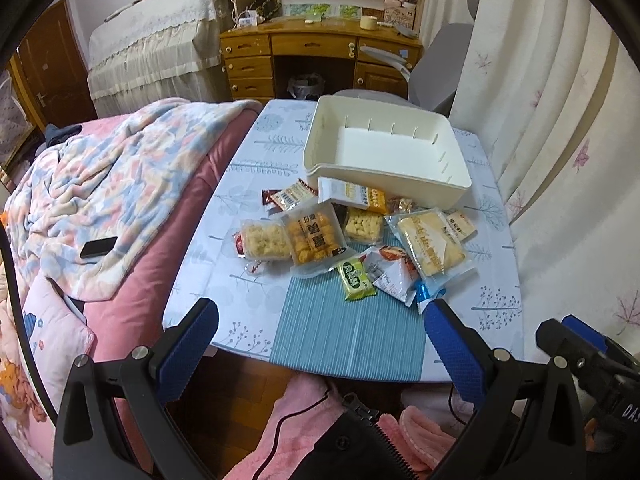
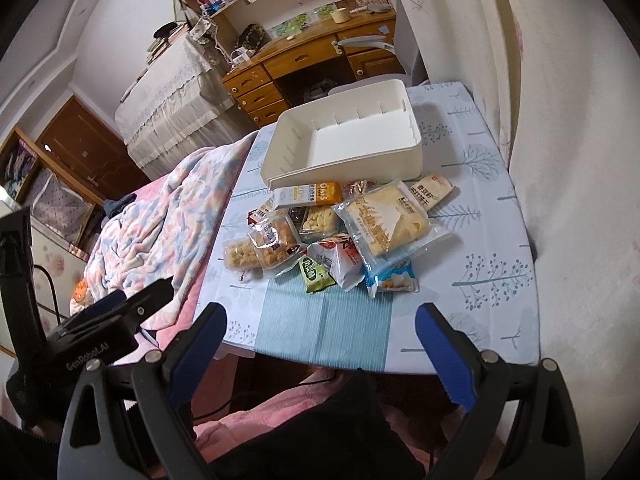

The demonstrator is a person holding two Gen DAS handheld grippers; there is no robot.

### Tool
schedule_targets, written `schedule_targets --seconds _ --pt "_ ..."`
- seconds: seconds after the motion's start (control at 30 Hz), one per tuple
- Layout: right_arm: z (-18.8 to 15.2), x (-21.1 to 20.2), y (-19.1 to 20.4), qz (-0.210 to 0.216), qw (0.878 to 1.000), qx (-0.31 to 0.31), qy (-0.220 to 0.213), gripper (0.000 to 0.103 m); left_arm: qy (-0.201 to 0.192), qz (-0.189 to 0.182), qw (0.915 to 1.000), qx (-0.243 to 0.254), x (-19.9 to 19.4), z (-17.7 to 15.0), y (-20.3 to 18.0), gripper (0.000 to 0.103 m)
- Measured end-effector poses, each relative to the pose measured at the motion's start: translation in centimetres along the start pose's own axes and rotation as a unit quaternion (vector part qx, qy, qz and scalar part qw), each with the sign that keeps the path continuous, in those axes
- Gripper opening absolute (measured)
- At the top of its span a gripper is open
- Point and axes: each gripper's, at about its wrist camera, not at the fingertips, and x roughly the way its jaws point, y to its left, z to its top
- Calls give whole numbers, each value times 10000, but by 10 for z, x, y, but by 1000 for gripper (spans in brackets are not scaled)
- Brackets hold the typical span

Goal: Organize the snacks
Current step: 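Move both tools toward the snack pile beside the white tray, then grasp the clear yellow-cookie bag with the left tool while the right tool grasps the cracker bag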

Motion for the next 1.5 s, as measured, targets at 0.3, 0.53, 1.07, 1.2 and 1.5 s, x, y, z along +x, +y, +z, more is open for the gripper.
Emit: schedule_targets --seconds 0.3,0.53,1.07,1.2,1.5 --pt "5 19 -25 173 9971 714 215 96 525 -149 9971 -521 35 11 28 102" --pt "17 44 -47 153 9889 1408 440 96 924 -332 9921 -777 76 30 44 102" --pt "31 131 -117 178 9285 3508 1206 96 2217 -409 9680 -1106 205 66 54 102" --pt "34 153 -130 62 9154 3807 1309 96 2495 -350 9619 -1060 239 72 49 102" --pt "44 196 -149 -85 8976 4192 1360 92 3048 -262 9429 -1320 303 80 50 100"
